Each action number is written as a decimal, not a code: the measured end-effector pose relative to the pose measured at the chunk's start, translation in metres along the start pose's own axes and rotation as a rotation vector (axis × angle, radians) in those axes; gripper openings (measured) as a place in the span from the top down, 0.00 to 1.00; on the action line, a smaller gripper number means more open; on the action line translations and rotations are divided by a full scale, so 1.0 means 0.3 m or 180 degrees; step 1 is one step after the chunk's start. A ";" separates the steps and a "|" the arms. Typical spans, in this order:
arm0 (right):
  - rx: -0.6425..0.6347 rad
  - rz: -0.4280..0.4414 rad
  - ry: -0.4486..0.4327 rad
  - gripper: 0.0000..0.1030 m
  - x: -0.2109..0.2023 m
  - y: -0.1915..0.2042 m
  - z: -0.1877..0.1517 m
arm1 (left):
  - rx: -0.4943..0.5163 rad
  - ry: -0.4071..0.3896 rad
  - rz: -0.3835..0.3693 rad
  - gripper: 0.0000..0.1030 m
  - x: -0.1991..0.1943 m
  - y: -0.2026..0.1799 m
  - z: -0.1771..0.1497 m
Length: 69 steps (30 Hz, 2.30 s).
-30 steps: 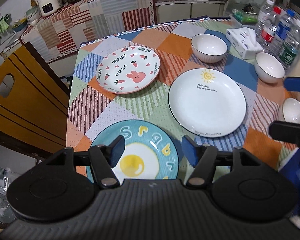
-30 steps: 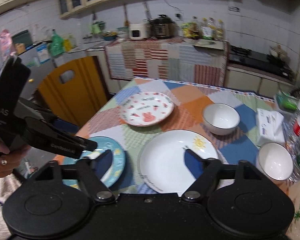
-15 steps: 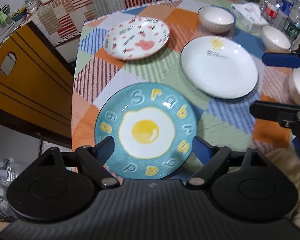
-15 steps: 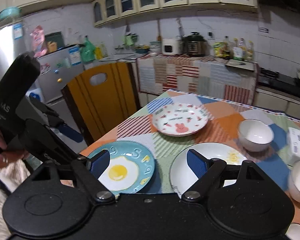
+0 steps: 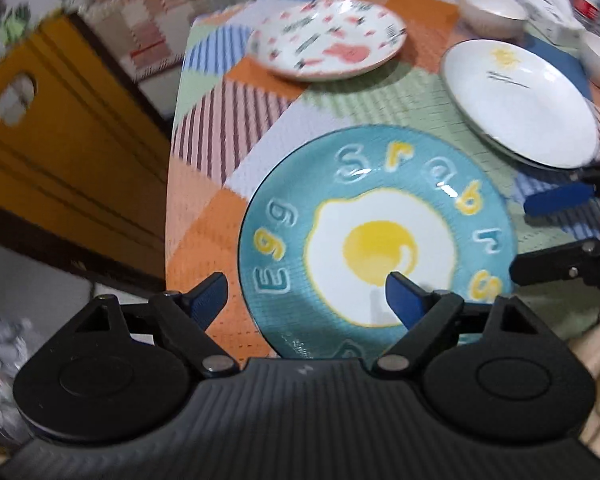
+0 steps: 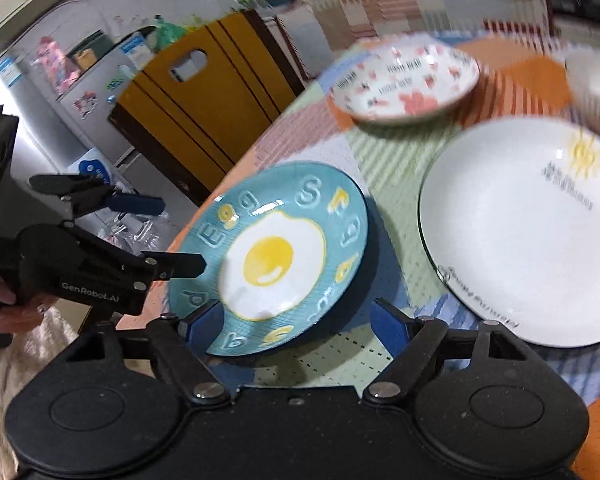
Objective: Organize plates and bowls
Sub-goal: 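Grasp the rim of the blue egg plate with the right gripper, then lift the egg plate and lower it onto the sun plate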
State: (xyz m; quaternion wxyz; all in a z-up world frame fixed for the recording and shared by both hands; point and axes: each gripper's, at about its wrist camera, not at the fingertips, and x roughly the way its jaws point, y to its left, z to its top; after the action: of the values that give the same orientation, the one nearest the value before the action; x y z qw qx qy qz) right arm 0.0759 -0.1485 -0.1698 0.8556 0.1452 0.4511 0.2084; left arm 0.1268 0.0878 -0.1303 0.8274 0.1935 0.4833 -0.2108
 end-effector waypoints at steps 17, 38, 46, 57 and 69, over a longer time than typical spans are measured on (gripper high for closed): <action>0.0242 -0.0114 0.0063 0.77 0.097 -0.018 -0.014 | -0.0734 0.0350 -0.0179 0.62 0.113 0.101 -0.033; 0.0151 0.0004 -0.0115 0.77 0.006 -0.061 -0.020 | -0.0894 0.0143 -0.0360 0.59 0.030 0.027 -0.027; 0.0158 0.0053 -0.0357 0.77 -0.156 -0.082 -0.005 | -0.0648 -0.0188 -0.0473 0.59 -0.104 -0.055 0.035; 0.0071 -0.0047 -0.0625 0.77 -0.364 -0.154 0.034 | -0.0361 -0.0379 -0.0548 0.59 -0.202 -0.205 0.222; 0.0208 -0.0263 -0.0586 0.77 -0.447 -0.342 0.095 | -0.0416 -0.0210 -0.0806 0.59 -0.021 -0.356 0.393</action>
State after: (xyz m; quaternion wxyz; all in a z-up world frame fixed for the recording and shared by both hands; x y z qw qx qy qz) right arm 0.0549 -0.3049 -0.1034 0.8961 0.1729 0.3827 0.1440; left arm 0.1514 -0.0624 -0.0832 0.8204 0.0698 0.4892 -0.2878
